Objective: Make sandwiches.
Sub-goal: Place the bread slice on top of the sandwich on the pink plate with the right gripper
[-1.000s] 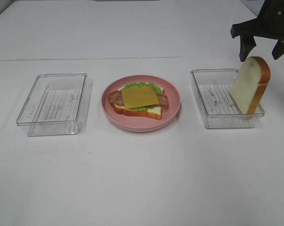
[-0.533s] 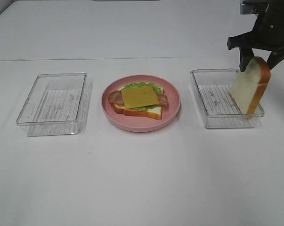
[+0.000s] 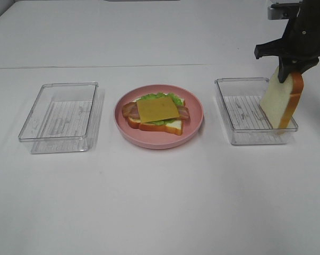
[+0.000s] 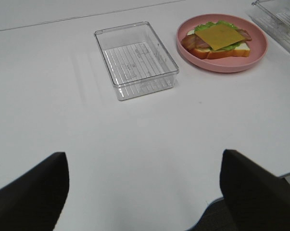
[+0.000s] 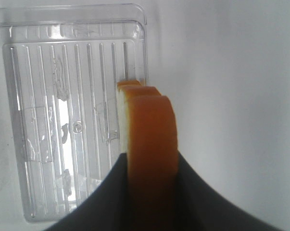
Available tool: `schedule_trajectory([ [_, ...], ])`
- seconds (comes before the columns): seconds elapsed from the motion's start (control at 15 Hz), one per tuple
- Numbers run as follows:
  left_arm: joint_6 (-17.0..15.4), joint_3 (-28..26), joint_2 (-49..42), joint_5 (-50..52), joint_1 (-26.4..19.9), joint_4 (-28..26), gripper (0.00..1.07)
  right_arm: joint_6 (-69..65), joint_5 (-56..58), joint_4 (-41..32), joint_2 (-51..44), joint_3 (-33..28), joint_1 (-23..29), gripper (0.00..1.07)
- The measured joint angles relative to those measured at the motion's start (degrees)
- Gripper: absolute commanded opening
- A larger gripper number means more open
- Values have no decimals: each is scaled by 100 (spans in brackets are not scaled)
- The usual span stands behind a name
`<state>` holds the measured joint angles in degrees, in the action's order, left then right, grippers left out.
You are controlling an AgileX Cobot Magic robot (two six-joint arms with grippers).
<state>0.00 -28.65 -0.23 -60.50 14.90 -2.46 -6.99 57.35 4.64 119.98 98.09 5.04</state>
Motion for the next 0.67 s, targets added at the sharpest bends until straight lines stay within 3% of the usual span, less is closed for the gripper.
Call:
schedule_trajectory([
  [0.2, 0, 0, 0, 0, 0, 0, 81, 6, -6, -178, -338, 0, 0, 0],
  [0.4, 0, 0, 0, 0, 0, 0, 81, 206, -63, -802, -756, 0, -6, 0],
  [0.67, 0, 0, 0, 0, 0, 0, 81, 1375, -103, -2922, -951, -34, 34, 0],
])
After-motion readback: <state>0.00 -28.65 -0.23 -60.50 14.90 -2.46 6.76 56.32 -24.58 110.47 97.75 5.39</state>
